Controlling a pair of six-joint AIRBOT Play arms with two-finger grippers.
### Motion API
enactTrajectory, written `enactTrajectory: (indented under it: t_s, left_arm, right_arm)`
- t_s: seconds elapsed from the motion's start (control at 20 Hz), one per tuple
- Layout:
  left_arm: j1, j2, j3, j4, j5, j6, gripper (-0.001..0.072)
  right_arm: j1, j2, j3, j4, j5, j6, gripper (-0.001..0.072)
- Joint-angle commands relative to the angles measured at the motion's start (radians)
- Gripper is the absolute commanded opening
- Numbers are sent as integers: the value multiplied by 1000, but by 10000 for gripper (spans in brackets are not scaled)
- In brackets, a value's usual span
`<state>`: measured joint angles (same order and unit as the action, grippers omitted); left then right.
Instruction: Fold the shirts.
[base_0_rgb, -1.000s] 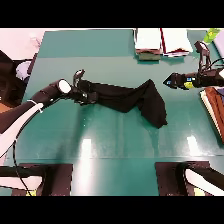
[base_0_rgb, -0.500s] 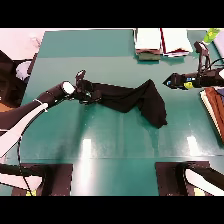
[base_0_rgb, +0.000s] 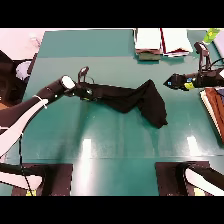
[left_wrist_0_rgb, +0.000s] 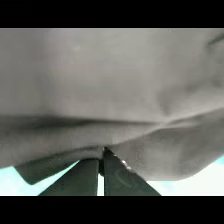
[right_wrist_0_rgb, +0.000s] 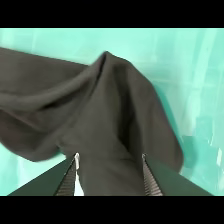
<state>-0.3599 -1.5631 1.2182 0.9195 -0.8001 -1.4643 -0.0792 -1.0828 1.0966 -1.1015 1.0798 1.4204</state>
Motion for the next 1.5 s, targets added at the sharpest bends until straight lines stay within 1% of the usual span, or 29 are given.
enactTrajectory:
  t_s: [0.0, 0.05, 0.1, 0.15, 0.3, 0.55, 0.65, 0.8, 0.95, 1.05, 1.15, 1.3, 1.35, 1.4, 1.45]
  left_arm:
    - [21, 64, 92, 90, -98, 34, 28]
    - [21, 86, 105, 139, -109, 34, 28]
    - [21, 103, 113, 166, -122, 34, 28]
    - [21, 116, 115, 182, -127, 34, 28]
    - [21, 119, 115, 199, -163, 34, 29]
    - [21, 119, 115, 228, -200, 34, 29]
    - [21, 119, 115, 239, -210, 33, 28]
    - [21, 119, 115, 241, -211, 33, 29]
    - [21, 119, 115, 241, -209, 33, 29]
    - [21, 119, 115, 241, -208, 33, 29]
    - [21, 119, 115, 240, -209, 33, 29]
    - [21, 119, 115, 241, -213, 33, 29]
    - [21, 119, 115, 241, -213, 33, 29]
    - [21, 119, 115, 241, -213, 33, 29]
    - [21, 119, 115, 241, -214, 33, 29]
  right_arm:
    - [-56, 9, -40, -2, 69, -3, 461]
    - [-81, 13, -85, -2, 86, -16, 561]
    - [-99, 12, -132, 5, 99, -16, 618]
    - [-112, 12, -184, 8, 102, -16, 618]
    - [-122, -7, -304, 9, 49, -16, 617]
    - [-84, -90, -338, 11, 86, -49, 611]
    - [-71, -69, -338, 8, 83, -63, 611]
    - [-87, 11, -338, 5, 87, -72, 611]
    - [-101, 66, -338, 10, 145, -98, 610]
    - [-74, 72, -338, 1, 159, -137, 579]
    - [-34, 41, -338, 2, 155, -174, 579]
    - [25, -34, -338, 2, 130, -184, 579]
    - [42, -59, -338, 1, 119, -184, 562]
    - [53, -77, -338, 0, 106, -185, 525]
    - [61, -87, -338, -1, 91, -186, 405]
